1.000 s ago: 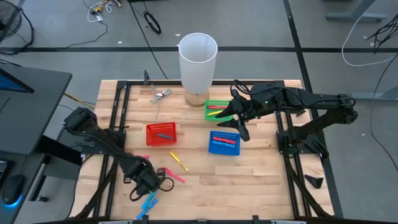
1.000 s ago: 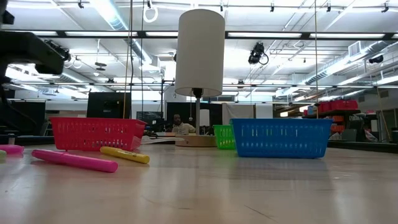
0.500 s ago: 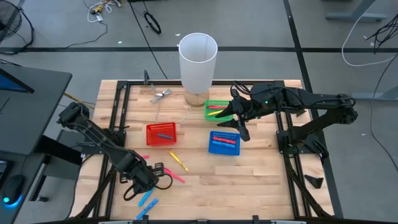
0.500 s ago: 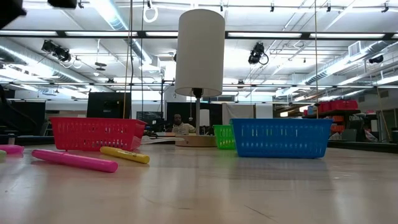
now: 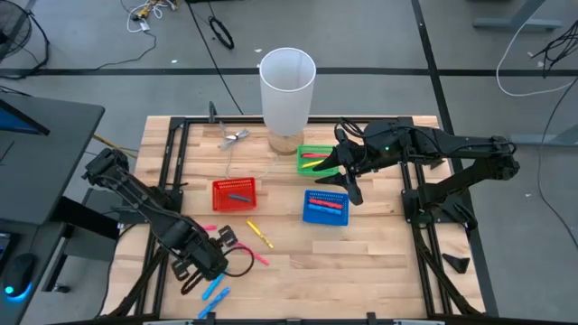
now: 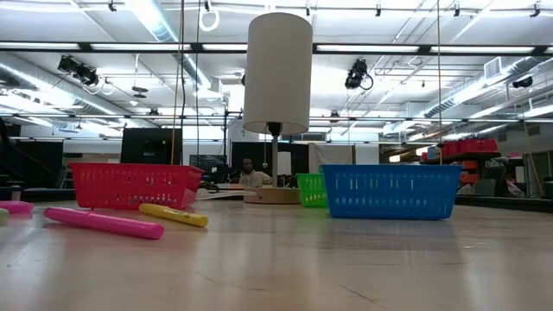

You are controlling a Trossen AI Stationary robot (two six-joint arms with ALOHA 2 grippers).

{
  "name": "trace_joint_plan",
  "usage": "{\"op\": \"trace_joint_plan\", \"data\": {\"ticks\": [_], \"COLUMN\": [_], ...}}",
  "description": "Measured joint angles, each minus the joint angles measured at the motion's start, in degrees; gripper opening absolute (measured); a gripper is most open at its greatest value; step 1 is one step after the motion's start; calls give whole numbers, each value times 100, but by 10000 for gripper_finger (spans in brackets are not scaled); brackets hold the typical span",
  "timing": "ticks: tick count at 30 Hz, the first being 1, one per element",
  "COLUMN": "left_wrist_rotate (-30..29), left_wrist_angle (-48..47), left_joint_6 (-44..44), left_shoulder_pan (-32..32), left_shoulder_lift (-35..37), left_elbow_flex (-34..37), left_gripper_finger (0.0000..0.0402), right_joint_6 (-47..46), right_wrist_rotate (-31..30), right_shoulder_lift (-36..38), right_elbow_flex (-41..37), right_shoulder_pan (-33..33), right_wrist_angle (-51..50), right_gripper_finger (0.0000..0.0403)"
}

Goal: Pick & Place Markers
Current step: Put the small purple pen into the red bin

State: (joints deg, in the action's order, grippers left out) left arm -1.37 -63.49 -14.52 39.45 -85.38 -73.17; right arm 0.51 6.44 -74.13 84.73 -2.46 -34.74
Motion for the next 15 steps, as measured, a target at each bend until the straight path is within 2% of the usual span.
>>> {"op": "trace_joint_plan", "data": {"ticks": [7,15], "left_wrist_rotate": [-269,-303], "left_wrist_angle": [172,414], "left_joint_6": [2022,3597], "left_shoulder_pan": [-492,-1092], "left_shoulder_lift": [0,0], "left_elbow_flex": [0,0], "left_gripper_finger": [38,37], "right_joint_6": [13,72], "right_wrist_rotate": [0,0], "right_shoulder_lift": [0,0], "right_elbow_flex": [0,0], "right_shoulder_pan": [0,0], "right_wrist_angle": [1,2], "right_gripper_finger": [146,146]}}
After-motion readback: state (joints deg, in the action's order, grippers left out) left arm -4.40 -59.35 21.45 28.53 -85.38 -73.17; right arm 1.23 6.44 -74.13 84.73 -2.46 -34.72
